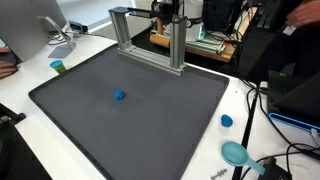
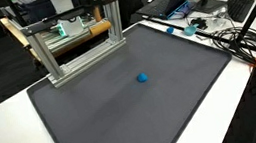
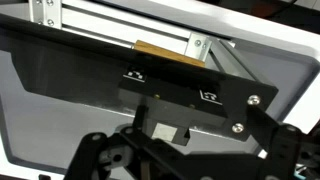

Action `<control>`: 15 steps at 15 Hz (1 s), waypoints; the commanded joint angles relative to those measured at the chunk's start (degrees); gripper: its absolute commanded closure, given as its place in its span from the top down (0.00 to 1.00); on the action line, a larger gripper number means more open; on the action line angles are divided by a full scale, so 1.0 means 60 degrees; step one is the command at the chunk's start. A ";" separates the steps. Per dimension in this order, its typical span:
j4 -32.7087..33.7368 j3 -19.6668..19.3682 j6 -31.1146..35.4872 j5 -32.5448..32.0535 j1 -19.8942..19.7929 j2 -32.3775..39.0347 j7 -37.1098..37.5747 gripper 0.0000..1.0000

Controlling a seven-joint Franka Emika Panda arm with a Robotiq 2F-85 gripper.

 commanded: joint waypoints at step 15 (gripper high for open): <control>0.0152 0.0234 -0.0163 0.0002 -0.0290 -0.0461 0.1094 1.00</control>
